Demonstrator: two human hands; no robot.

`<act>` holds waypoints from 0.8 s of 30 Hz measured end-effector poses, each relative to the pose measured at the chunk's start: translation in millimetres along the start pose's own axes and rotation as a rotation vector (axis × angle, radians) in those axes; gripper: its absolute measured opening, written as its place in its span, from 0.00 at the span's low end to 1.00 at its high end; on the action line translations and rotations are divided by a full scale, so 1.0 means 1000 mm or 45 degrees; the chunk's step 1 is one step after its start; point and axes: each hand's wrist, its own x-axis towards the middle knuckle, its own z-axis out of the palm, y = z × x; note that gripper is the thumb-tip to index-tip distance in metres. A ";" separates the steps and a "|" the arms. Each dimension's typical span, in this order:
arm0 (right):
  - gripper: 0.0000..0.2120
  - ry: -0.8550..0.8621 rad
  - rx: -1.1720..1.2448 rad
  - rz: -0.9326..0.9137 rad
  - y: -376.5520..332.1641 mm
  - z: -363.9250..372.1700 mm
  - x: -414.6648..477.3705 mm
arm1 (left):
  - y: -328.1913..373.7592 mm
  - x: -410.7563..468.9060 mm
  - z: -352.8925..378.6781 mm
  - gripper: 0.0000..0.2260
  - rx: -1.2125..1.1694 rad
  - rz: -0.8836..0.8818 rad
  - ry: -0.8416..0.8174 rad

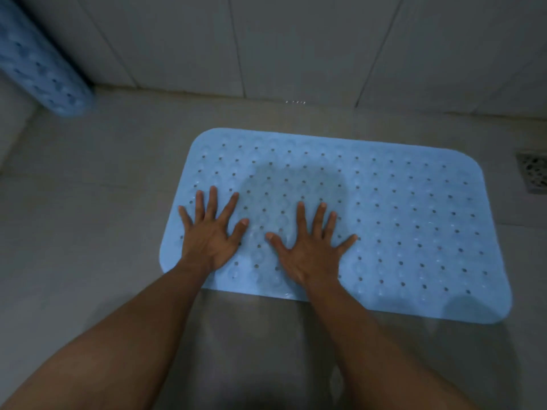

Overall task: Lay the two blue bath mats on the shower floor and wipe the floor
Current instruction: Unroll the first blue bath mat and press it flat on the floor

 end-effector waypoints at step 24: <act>0.35 -0.045 -0.167 0.007 -0.002 -0.007 -0.001 | -0.006 0.001 -0.004 0.32 0.065 -0.035 -0.133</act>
